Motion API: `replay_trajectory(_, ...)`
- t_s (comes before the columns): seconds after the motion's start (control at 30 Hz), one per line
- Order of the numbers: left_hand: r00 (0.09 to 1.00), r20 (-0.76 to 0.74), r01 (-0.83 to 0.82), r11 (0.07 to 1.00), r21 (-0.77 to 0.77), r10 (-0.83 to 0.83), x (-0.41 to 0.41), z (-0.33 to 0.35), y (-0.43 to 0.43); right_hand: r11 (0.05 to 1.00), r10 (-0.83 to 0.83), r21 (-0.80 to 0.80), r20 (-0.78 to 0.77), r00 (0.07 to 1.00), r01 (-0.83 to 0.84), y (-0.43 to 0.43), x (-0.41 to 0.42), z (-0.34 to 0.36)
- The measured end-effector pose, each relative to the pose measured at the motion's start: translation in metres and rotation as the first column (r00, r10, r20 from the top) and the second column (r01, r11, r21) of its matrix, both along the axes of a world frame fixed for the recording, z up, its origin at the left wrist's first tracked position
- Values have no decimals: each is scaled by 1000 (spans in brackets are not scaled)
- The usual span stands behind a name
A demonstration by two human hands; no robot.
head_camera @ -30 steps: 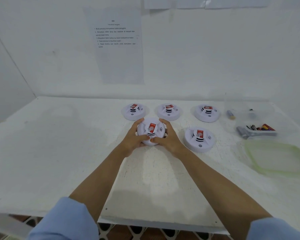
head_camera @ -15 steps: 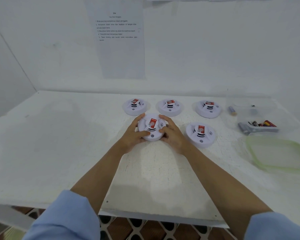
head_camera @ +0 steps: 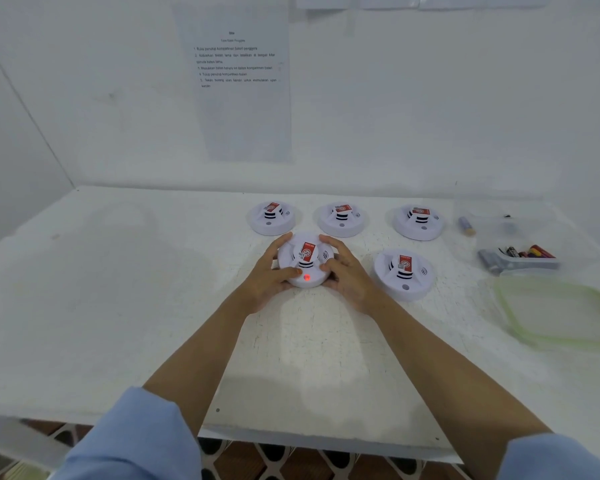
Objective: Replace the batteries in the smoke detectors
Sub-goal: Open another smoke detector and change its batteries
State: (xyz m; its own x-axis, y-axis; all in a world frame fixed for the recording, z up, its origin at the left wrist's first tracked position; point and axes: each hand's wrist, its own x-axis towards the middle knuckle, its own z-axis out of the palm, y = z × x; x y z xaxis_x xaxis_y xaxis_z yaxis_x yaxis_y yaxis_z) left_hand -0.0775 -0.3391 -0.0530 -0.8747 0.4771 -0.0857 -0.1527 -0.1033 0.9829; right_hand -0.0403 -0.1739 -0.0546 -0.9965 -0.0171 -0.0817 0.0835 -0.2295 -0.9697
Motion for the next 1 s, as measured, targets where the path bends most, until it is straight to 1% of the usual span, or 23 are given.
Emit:
replay_trajectory(0.67, 1000, 15, -22, 1000, 10, 21, 1, 0, 0, 999, 5, 42, -6, 1000, -5, -2, 2, 2)
replay_trajectory(1.0, 999, -14, -41, 999, -26, 41, 2, -1, 1, 998, 11, 66, -13, 1000, -10, -2, 1, 1)
